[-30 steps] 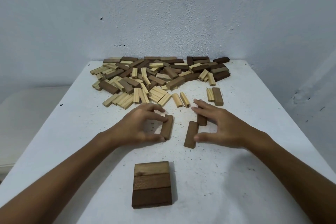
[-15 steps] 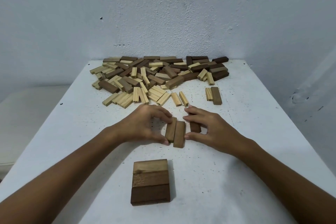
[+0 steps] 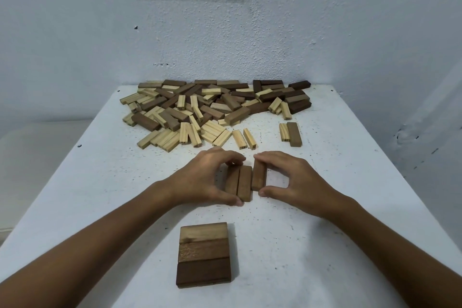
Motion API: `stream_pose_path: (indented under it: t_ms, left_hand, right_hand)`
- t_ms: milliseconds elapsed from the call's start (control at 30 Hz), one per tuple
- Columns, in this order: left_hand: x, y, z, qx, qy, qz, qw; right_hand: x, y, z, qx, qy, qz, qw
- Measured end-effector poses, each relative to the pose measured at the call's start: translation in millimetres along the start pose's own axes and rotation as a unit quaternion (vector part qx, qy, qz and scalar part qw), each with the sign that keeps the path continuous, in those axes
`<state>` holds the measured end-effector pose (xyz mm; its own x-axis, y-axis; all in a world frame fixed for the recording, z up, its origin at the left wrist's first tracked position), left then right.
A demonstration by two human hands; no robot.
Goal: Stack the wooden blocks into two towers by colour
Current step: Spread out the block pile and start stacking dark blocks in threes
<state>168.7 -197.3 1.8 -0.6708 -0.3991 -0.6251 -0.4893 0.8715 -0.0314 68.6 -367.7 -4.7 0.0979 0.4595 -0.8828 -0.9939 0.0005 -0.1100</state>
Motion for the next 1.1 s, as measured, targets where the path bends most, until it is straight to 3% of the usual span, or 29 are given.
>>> stream_pose_path:
  t_ms: [433,1100]
  left_hand:
    - [1.7,-0.5,6.6,-0.025,0.02,-0.012,0.999]
    - [4.0,2.7,12.3,-0.011,0.083,-0.051,0.995]
  right_hand:
    - [-0.4,4.9,1.4,-0.016,-0.022,0.023,0.999]
    - [6.0,3.3,-0.3,0.041,0.005,0.019,0.999]
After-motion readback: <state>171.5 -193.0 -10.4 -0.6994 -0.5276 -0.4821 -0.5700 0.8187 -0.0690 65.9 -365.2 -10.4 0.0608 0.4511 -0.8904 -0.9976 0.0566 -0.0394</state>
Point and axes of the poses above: each hand's wrist, its own y-axis away from the middle knuckle, its own x-axis out of the palm, z = x × y, the point moved 4 cm from there along -y, towards the middle knuckle, and after that the axes turned 15 degrees about y, right-handed, at the moved point
